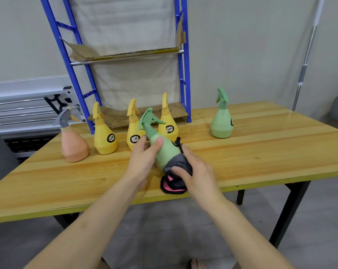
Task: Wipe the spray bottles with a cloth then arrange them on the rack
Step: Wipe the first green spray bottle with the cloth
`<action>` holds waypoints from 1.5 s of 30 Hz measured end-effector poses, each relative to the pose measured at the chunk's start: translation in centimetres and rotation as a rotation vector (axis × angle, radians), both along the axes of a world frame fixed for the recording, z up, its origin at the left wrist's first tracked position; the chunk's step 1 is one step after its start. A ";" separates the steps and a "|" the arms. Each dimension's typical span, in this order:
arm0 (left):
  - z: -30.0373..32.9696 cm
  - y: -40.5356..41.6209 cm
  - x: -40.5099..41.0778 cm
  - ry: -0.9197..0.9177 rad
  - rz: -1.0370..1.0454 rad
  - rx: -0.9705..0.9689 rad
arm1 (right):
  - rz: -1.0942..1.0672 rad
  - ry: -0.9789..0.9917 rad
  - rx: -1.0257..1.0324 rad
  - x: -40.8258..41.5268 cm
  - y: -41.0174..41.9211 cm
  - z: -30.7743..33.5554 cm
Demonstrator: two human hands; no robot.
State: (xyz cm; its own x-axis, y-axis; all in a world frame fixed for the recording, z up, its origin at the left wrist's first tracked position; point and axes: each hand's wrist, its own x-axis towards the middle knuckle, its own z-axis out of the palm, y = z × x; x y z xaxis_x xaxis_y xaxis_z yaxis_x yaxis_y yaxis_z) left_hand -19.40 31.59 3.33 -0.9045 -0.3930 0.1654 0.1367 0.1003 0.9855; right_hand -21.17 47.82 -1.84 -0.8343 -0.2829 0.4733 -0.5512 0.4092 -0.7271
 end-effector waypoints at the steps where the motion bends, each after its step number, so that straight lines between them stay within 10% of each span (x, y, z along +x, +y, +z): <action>1: 0.2 -0.1 0.1 0.012 -0.025 0.029 | 0.015 -0.022 -0.060 0.0 0.1 0.2; 9: 3.7 0.2 0.2 0.193 -0.114 0.322 | 0.157 -0.188 -0.620 0.5 -0.7 3.1; 18: 6.2 2.7 0.5 0.280 -0.146 0.329 | 0.016 0.274 -0.460 2.1 -1.3 3.1; 30: 6.0 1.8 1.2 0.361 -0.170 0.382 | 0.260 -0.164 -0.723 2.3 -0.1 5.9; 45: 5.9 4.4 1.3 0.275 -0.044 0.205 | -0.007 0.350 -0.404 3.1 -0.6 3.3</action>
